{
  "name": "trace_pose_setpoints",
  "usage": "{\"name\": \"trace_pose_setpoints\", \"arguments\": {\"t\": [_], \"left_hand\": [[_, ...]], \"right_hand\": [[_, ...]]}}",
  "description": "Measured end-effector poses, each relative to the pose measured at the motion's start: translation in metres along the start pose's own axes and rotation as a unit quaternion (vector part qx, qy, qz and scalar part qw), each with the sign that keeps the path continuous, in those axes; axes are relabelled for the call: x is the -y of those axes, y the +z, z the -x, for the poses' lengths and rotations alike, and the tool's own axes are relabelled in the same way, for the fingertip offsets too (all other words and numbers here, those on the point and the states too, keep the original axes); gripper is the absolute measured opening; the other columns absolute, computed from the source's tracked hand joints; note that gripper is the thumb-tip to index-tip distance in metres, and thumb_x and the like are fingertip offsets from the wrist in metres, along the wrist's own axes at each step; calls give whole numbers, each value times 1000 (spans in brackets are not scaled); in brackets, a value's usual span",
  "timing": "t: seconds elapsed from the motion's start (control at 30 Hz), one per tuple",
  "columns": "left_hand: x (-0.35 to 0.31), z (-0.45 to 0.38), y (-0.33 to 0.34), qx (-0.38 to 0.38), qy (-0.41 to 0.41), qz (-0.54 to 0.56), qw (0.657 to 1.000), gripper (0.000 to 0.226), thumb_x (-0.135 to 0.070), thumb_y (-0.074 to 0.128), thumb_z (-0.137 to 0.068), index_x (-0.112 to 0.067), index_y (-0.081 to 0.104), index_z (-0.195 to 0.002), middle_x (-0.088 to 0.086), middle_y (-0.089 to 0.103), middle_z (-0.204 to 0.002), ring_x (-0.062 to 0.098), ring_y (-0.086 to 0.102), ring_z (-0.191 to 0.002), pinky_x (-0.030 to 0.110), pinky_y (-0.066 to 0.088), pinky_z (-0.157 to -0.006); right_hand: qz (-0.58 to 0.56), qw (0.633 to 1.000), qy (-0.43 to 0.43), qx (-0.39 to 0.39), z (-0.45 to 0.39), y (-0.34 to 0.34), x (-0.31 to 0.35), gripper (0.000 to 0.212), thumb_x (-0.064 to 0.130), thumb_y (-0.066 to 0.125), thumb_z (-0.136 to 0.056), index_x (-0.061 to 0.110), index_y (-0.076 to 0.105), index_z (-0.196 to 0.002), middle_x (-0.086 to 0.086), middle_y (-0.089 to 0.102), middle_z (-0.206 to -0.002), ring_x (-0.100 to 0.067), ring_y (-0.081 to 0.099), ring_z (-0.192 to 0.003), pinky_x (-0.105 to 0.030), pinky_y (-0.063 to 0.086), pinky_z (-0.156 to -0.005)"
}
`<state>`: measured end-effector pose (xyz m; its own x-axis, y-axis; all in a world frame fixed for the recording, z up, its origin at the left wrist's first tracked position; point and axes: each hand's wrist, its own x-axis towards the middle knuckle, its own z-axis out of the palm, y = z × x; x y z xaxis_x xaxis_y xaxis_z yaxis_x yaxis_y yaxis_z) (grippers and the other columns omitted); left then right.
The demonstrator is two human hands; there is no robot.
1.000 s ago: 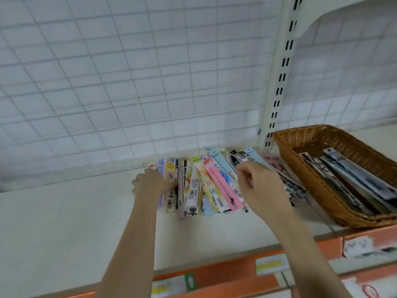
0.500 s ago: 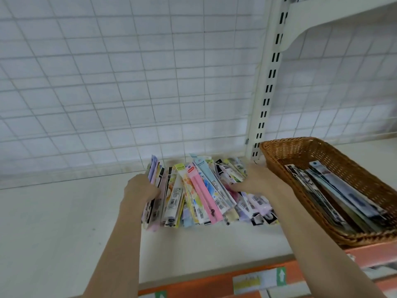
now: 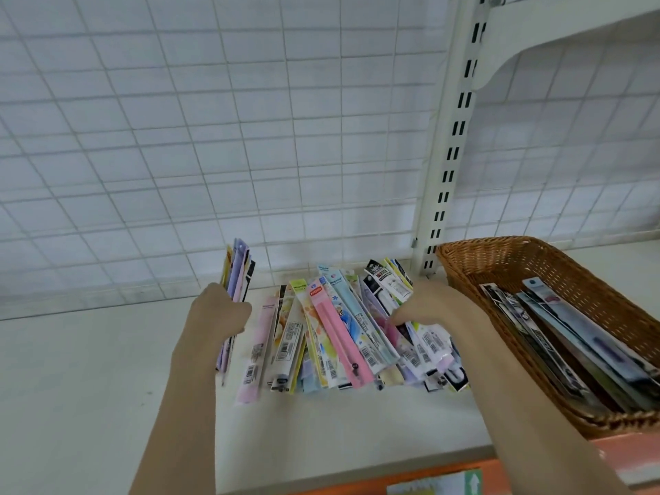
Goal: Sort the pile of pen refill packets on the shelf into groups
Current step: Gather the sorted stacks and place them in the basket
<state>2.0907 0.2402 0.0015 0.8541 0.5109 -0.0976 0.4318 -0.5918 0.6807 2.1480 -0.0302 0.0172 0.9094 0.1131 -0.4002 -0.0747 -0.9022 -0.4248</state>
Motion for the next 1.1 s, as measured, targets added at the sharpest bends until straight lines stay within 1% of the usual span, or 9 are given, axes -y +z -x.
{"name": "trace_pose_setpoints", "arguments": {"t": [0.07,0.1,0.23,0.33,0.4,0.47,0.57,0.7,1.1], "left_hand": [[-1,4,-3,4,7,32,999,15,-4,55,-83,-7,40,-79,12,50,-70,17,59,-55,23,32,-50],[-2,7,-4,11,10,41,999,14,-5,56,-84,-6,42,-82,12,51,-72,16,58,-55,22,34,-49],[-11,19,-2,29,22,78,996,21,-18,62,-87,-5,46,-91,15,57,-85,15,58,-58,26,39,-50],[-17,27,-1,22,26,75,997,31,-27,68,-83,-9,44,-88,10,56,-77,14,53,-57,25,34,-48],[-19,30,-1,12,29,90,995,34,-29,71,-80,-9,44,-86,9,53,-74,18,48,-58,26,33,-49],[-17,32,0,3,37,112,993,31,-27,71,-79,-11,45,-81,7,50,-75,20,47,-59,26,34,-50],[-12,35,2,2,49,135,990,29,-21,68,-82,-17,40,-73,4,47,-70,18,45,-56,24,33,-48],[-4,39,3,15,47,154,987,30,-15,65,-82,-20,38,-70,2,44,-65,15,42,-51,21,31,-46],[3,43,3,54,71,151,985,22,-16,66,-82,-15,44,-78,2,49,-68,16,46,-56,25,33,-49]], "right_hand": [[-17,1000,1,-22,1,-1,-3,20,19,69,-75,11,51,-79,-5,52,-70,-20,52,-62,-24,38,-55],[-29,999,9,-30,5,-1,-3,26,16,66,-77,12,42,-70,-3,45,-64,-18,45,-55,-23,34,-51],[-70,996,-1,-56,12,-1,-3,35,8,55,-81,15,26,-62,-1,34,-60,-16,29,-47,-24,22,-47],[-83,993,-7,-87,24,-4,1,7,7,51,-83,7,44,-84,-8,46,-76,-15,37,-51,-23,25,-47],[-107,990,-2,-90,27,-2,-2,50,6,49,-85,1,32,-131,-10,49,-83,-18,46,-62,-25,33,-51],[-123,987,-8,-104,30,-1,-4,63,7,49,-84,5,21,-140,-11,54,-92,-23,52,-74,-29,40,-61],[-148,982,-2,-120,36,1,-4,60,8,50,-84,7,24,-139,-14,55,-113,-27,58,-91,-35,48,-76],[-168,974,4,-152,43,2,-2,36,11,52,-84,8,38,-117,-8,53,-85,-18,49,-64,-28,36,-51],[-146,955,-47,-254,73,-3,18,26,14,53,-87,17,38,-108,3,53,-80,-15,52,-61,-25,36,-46]]}}
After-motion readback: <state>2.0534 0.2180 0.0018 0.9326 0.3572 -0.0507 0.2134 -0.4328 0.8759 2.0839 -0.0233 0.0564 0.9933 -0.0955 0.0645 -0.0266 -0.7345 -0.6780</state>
